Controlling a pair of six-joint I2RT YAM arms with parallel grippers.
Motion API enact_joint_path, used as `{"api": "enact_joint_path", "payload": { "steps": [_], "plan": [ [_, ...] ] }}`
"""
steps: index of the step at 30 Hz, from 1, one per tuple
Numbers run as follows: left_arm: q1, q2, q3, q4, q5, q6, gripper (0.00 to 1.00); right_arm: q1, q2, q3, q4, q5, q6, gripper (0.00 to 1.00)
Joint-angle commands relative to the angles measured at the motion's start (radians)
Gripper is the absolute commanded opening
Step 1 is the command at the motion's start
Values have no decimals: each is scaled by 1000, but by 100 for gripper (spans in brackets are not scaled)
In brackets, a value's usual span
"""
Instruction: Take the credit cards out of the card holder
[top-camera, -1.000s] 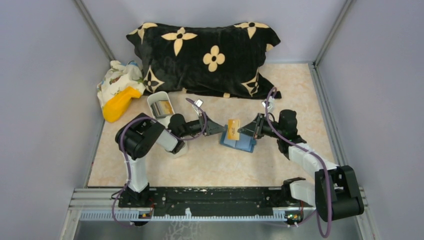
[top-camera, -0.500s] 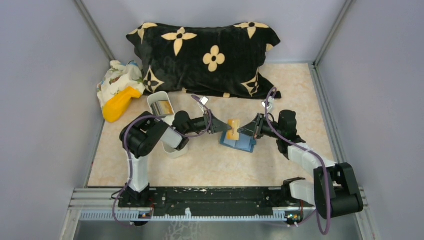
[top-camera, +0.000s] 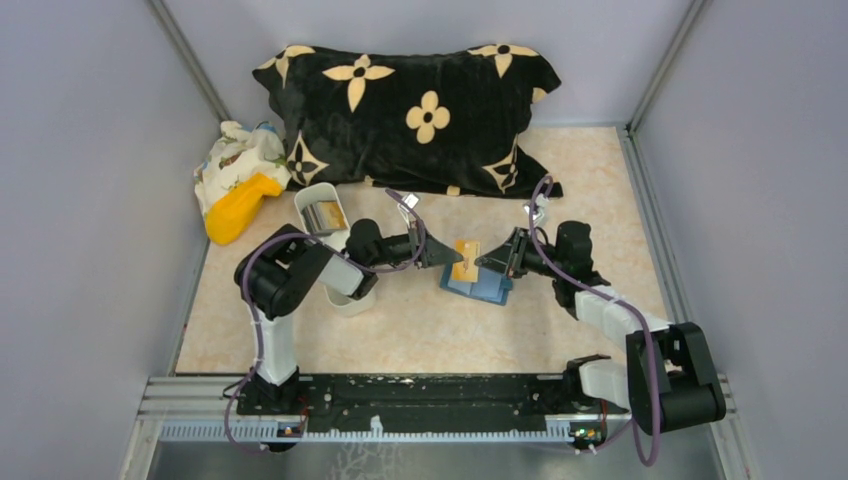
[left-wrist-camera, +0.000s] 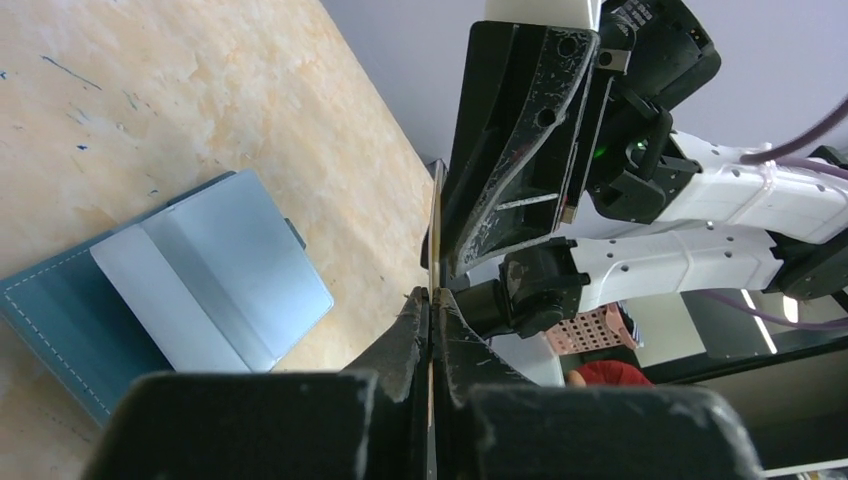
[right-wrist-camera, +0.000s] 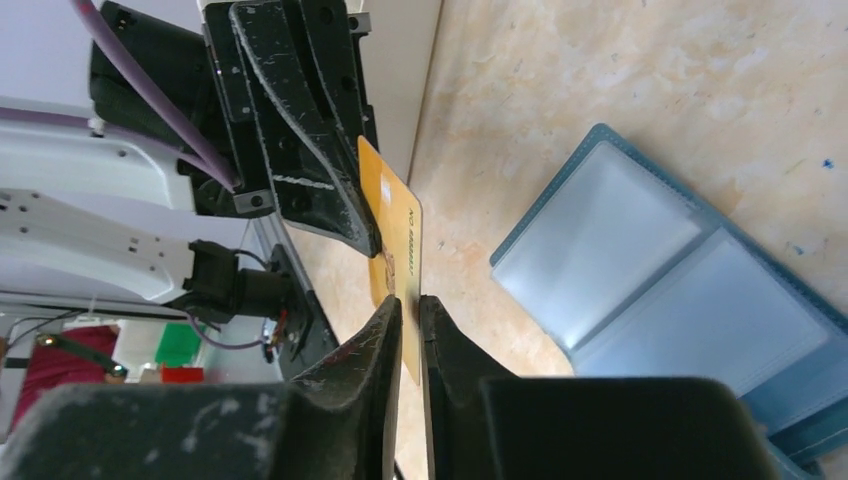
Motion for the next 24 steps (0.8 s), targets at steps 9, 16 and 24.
{"api": "enact_joint_path", "payload": {
  "steps": [9,16,24],
  "plan": [
    [106,-162,14,-256,27,96,0,0,0,46,-27,102,-72,44],
    [208,-276,51,-559,-49,186,0,0,35,54,-35,158,-87,44],
    [226,-432,186,-1095,-294,446,0,0,96,116,-12,223,-78,44]
  ]
}}
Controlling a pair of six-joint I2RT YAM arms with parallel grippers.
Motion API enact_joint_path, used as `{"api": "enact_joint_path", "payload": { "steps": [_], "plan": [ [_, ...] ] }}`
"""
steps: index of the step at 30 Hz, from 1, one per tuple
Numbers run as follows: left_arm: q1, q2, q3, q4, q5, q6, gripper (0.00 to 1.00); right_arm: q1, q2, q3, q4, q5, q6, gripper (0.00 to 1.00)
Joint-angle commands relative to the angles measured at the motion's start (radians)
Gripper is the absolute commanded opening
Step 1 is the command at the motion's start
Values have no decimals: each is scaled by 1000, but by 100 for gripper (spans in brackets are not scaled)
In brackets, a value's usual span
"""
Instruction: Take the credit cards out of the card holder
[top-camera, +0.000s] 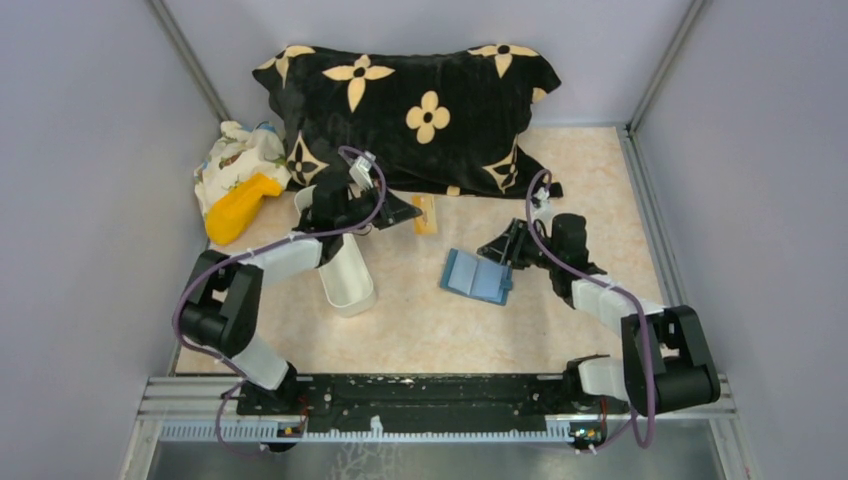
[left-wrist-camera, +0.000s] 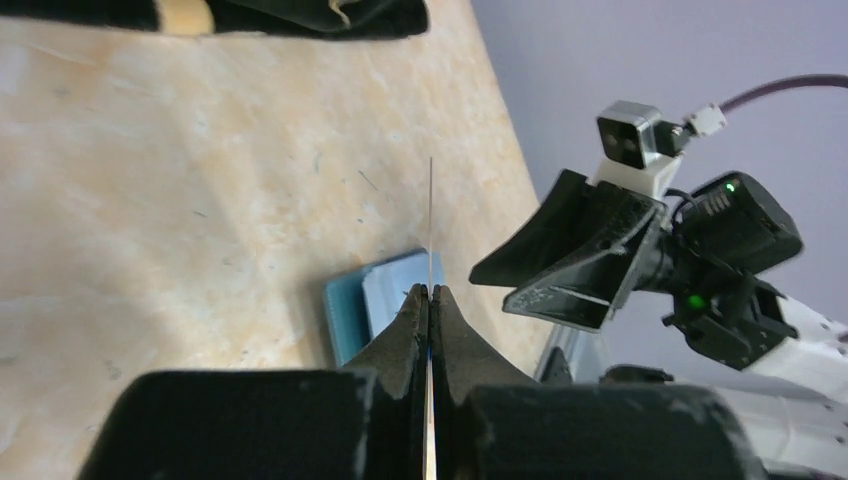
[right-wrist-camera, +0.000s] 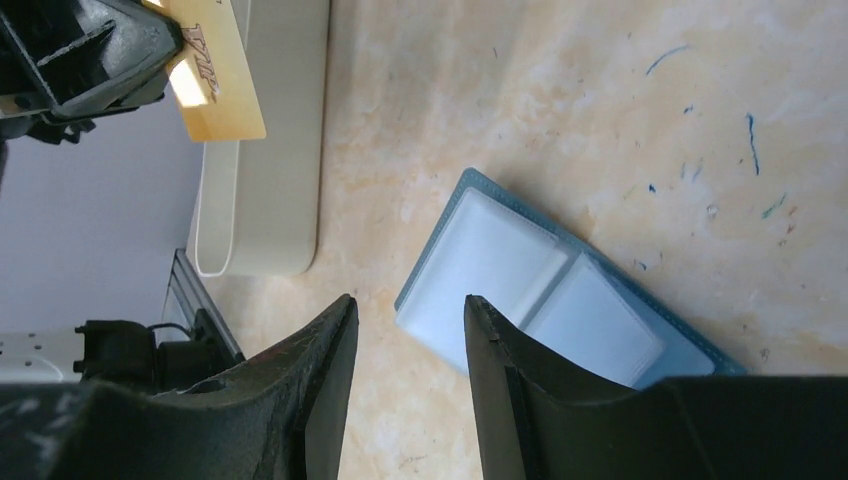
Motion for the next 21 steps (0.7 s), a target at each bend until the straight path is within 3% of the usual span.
{"api": "enact_joint_path", "payload": {
  "steps": [1,5,11,21],
  "plan": [
    [4,-100,79,-337,-185,192,0,0,24,61,84,30,-6,44],
    [13,-134,157,-489,-305,274,0,38,15,90,5,117,-70,44],
    [35,-128,182,-526,-314,269,0,302,-12,268,-362,734,-346,44],
    [41,-123,162,-532,-327,262,0,622,119,377,-368,1433,-599,44]
  ]
}}
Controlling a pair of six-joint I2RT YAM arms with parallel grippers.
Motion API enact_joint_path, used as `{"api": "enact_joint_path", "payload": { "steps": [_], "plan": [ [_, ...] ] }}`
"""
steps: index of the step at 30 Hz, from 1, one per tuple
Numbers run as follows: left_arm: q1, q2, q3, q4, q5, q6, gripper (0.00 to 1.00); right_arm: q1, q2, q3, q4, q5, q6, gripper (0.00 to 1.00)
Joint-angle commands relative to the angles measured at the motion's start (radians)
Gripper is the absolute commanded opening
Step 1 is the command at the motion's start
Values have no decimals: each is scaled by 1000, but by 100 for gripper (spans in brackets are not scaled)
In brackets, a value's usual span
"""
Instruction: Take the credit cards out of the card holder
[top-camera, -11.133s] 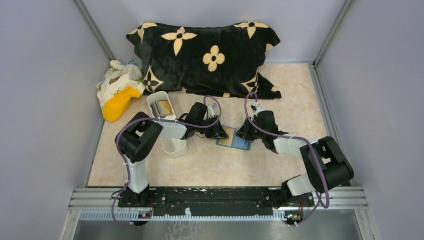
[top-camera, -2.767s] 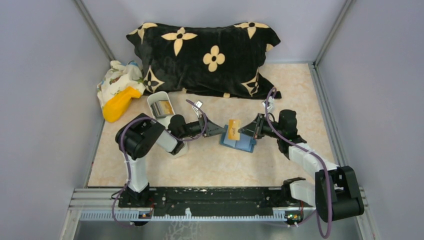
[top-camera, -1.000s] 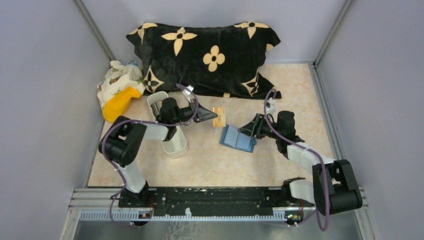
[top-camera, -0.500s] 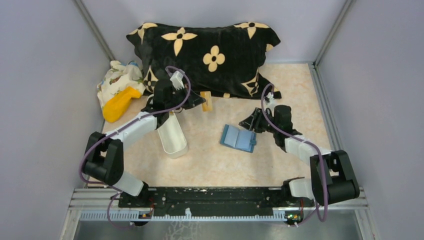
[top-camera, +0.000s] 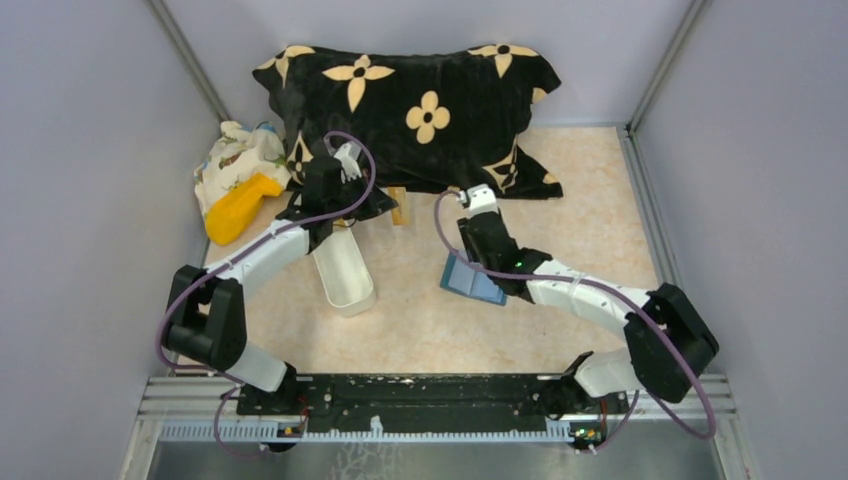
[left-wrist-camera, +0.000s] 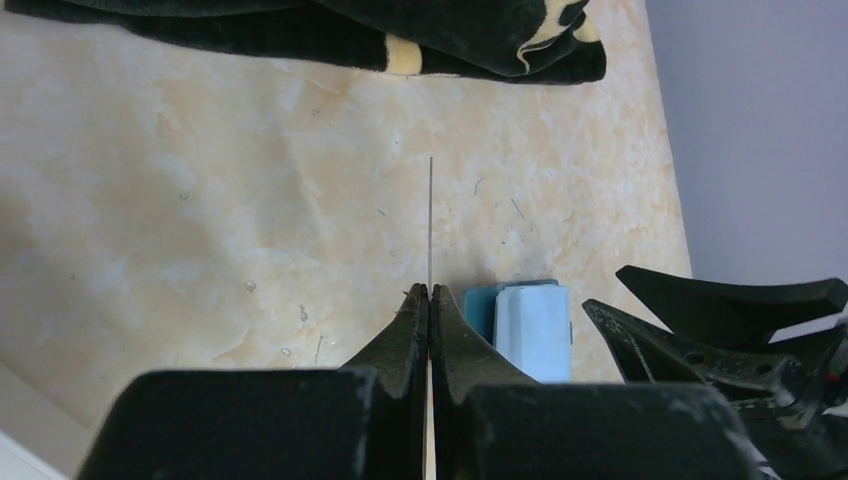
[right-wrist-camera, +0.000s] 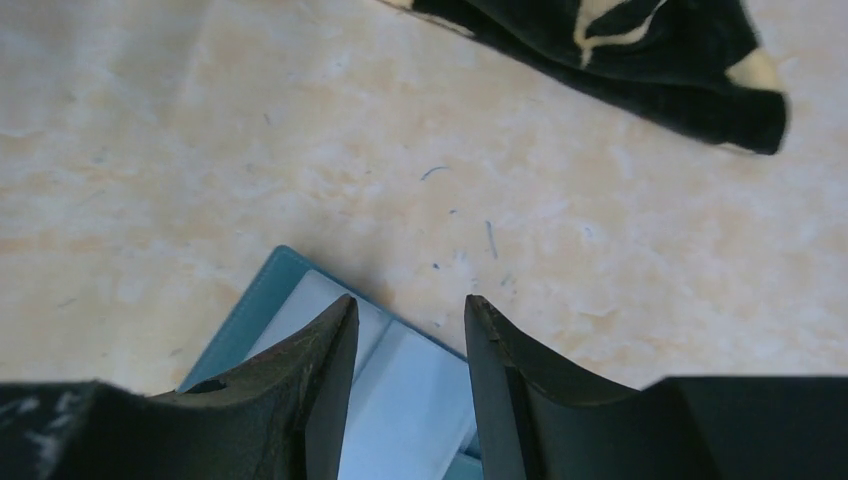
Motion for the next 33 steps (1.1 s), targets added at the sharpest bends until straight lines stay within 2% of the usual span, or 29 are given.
{"api": "enact_joint_path", "payload": {
  "steps": [1,7,15,20,33],
  "plan": [
    [4,-3,0,-12,-32,20,0,116,86,82,15,419,-166,43],
    [23,27,57,-55,-24,31,0,183,177,122,51,525,-211,42],
    [55,46,93,-79,4,27,0,187,229,105,112,549,-276,41],
    [85,79,113,-90,55,-3,0,187,213,97,99,480,-217,40],
    [188,112,279,-340,-36,48,2,185,188,56,146,316,-163,40]
  ]
}}
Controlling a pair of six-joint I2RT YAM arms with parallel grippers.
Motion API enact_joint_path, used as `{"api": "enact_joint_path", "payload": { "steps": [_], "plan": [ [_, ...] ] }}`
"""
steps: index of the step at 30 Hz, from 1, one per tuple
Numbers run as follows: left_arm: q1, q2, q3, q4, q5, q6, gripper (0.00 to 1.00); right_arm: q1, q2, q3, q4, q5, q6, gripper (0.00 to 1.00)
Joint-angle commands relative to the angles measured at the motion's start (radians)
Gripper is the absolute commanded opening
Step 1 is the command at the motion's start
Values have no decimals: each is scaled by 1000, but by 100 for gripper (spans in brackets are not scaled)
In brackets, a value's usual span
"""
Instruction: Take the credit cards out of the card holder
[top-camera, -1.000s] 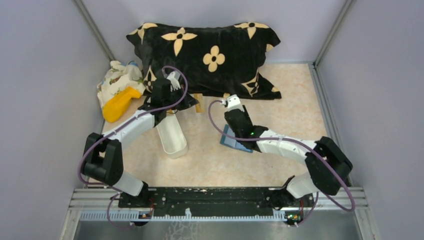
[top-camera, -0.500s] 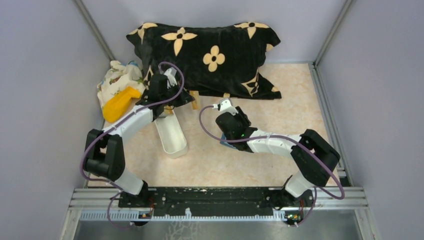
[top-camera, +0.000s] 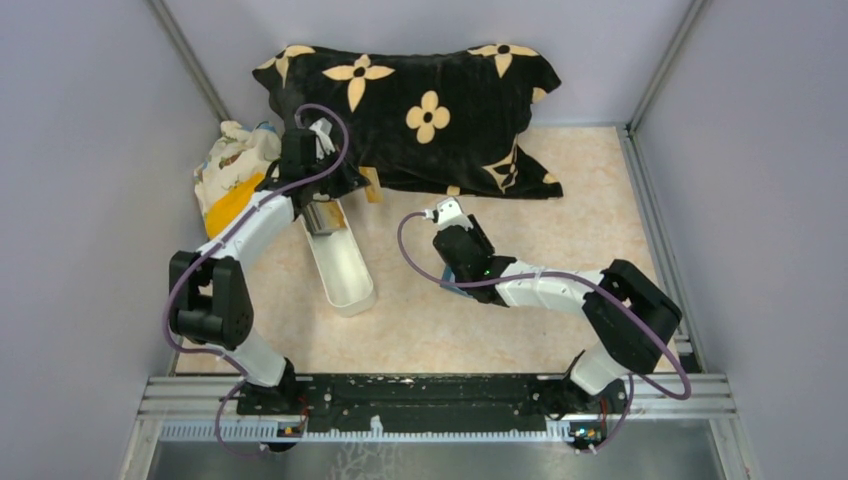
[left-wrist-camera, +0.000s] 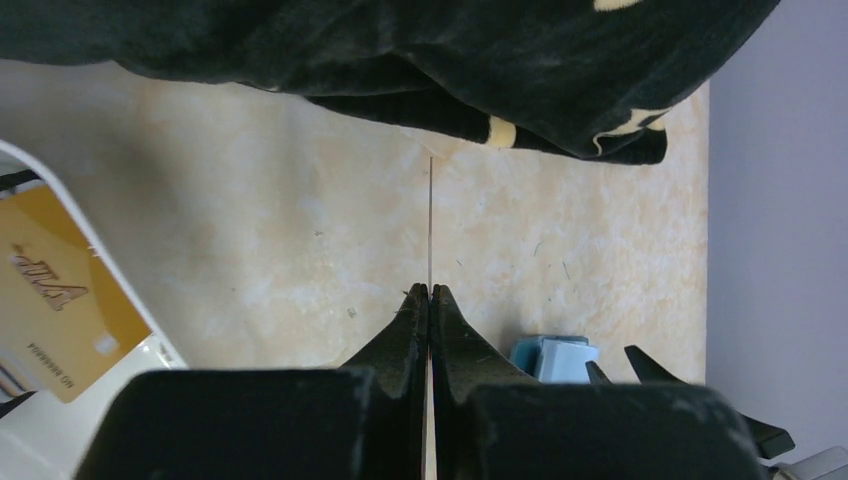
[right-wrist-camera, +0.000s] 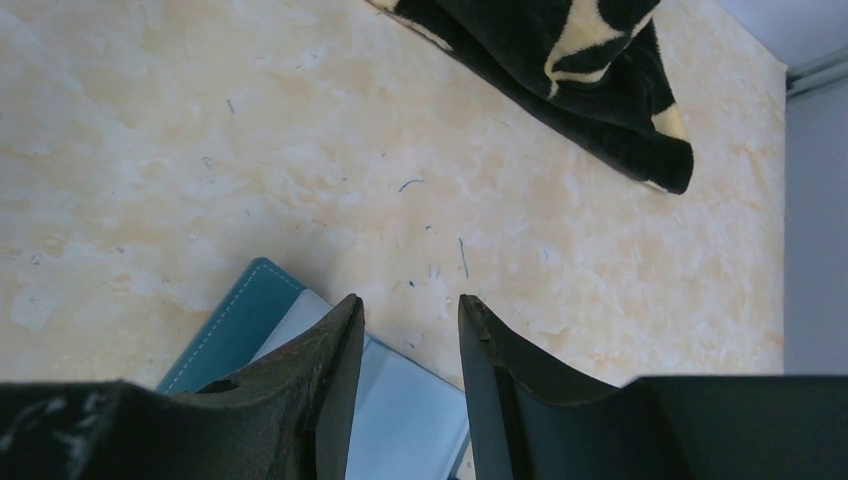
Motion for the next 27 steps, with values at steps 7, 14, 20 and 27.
{"api": "enact_joint_path", "payload": {
  "steps": [7,14,20,27],
  "plan": [
    [75,-31,42,-162,-56,58,3,-5,-43,-1,27,-77,80,40],
    [97,-78,30,-241,-210,74,3,-62,-44,-6,19,-187,134,40],
    [145,-120,14,-289,-265,64,2,-66,-22,-9,12,-181,143,40],
    [195,-128,-6,-316,-256,75,1,-66,-16,-8,8,-173,140,39]
  ]
}}
